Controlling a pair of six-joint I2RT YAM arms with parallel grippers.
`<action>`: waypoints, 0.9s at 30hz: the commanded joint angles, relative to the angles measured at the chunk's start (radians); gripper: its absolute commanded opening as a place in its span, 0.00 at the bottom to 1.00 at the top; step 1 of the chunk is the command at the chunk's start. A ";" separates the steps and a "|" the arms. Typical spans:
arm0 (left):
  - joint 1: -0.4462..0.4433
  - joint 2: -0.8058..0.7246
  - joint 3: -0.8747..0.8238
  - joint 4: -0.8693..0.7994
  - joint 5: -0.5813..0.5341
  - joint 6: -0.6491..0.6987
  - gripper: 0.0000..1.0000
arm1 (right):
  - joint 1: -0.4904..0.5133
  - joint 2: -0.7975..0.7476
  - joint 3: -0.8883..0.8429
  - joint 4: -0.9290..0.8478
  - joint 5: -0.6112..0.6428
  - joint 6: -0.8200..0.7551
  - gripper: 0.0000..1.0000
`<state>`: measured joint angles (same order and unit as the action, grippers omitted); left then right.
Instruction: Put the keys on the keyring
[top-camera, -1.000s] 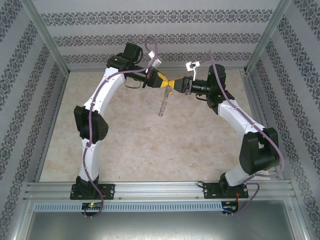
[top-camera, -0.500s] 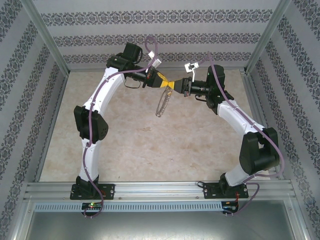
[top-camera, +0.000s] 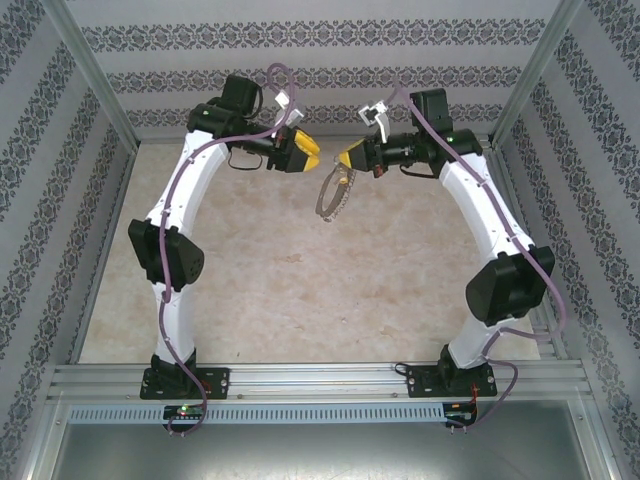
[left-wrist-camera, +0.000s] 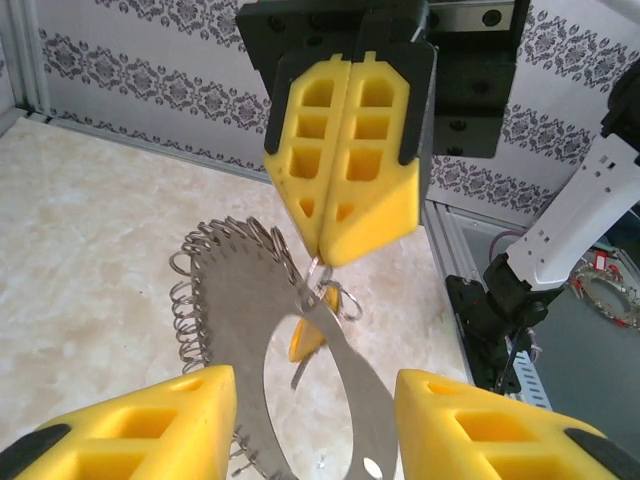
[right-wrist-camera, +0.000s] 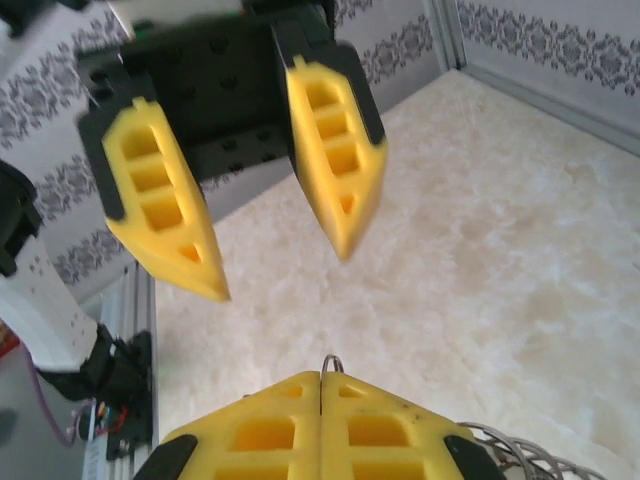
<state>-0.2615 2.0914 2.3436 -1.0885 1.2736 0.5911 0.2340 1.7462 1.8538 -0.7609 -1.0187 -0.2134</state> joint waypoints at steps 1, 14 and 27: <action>0.004 -0.031 0.016 -0.089 -0.016 0.078 0.47 | 0.027 0.066 0.182 -0.400 0.086 -0.298 0.00; 0.003 0.008 0.017 -0.236 0.005 0.221 0.32 | 0.137 0.352 0.674 -0.839 0.244 -0.512 0.00; -0.044 0.070 0.023 -0.327 0.022 0.307 0.33 | 0.142 0.343 0.666 -0.828 0.166 -0.537 0.00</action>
<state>-0.2817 2.1433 2.3436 -1.3575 1.2675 0.8398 0.3695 2.1036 2.4882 -1.5757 -0.7959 -0.7170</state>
